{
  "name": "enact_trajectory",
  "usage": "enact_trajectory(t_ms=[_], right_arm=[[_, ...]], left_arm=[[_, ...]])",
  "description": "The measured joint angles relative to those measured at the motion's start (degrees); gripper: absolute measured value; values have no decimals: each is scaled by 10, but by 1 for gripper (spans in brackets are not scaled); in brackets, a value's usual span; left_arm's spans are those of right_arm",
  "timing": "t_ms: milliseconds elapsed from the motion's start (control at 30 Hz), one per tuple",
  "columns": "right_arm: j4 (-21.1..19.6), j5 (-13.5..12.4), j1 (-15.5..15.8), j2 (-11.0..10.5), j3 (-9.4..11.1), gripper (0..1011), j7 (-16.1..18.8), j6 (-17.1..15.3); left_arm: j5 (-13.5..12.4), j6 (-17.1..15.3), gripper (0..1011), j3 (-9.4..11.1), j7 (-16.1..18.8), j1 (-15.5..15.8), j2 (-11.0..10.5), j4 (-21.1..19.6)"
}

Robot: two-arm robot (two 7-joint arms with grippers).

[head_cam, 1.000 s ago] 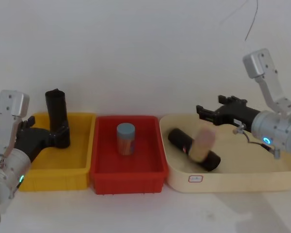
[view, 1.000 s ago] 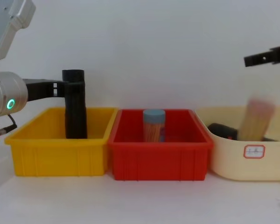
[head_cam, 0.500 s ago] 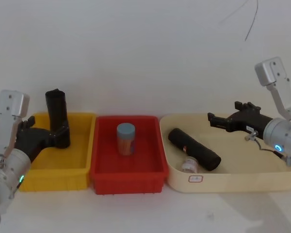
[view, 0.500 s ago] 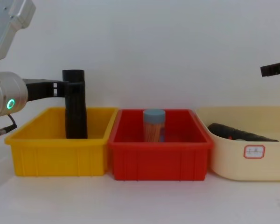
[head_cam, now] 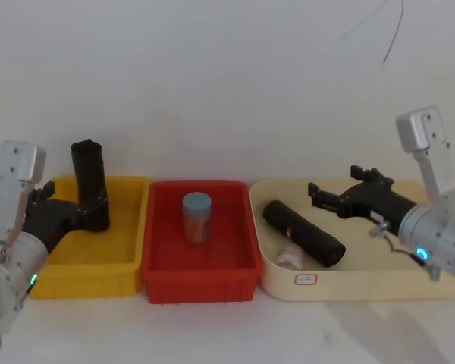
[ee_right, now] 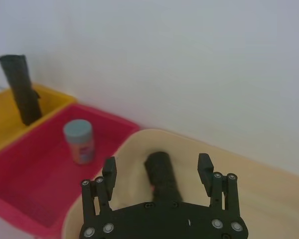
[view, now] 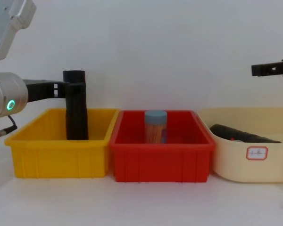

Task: Pick up the garbage bag with the one hand and transfer it to the other hand.

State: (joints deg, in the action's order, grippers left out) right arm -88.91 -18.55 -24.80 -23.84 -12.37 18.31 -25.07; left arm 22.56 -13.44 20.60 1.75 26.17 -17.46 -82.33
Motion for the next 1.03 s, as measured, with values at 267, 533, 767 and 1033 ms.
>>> enact_trajectory(t_ms=[267,533,767,1033], right_arm=[[-25,-18,53,24,-3,1001,-6,40],[-43,-30,91,39,-10,1001,-10,65],[-52,-35,112,48,-14,1001,-11,78],[-57,-39,124,52,-16,1001,-12,87]], left_arm=[[0,0,1001,0,0,0,0,0],[0,0,1001,0,0,0,0,0],[0,0,1001,0,0,0,0,0],[0,0,1001,0,0,0,0,0]])
